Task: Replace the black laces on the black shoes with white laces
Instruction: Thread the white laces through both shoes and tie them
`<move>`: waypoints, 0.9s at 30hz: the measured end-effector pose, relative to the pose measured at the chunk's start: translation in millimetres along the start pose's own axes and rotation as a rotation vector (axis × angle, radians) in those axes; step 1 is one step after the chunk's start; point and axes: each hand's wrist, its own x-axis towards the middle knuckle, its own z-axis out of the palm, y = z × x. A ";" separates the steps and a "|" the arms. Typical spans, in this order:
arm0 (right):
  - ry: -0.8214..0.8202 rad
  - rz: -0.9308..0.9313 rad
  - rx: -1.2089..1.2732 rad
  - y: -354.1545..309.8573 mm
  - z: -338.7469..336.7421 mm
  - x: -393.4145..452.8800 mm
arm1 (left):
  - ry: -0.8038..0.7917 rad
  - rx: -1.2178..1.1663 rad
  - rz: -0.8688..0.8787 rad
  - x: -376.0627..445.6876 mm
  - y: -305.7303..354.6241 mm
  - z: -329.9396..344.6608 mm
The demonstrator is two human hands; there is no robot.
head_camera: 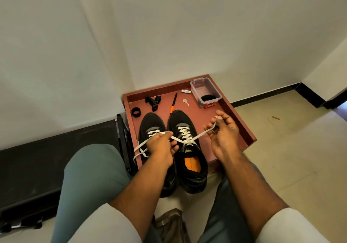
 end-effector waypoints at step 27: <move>-0.447 -0.847 -0.595 -179.0 114.3 -61.8 | -0.380 0.344 0.828 -138.8 202.8 29.4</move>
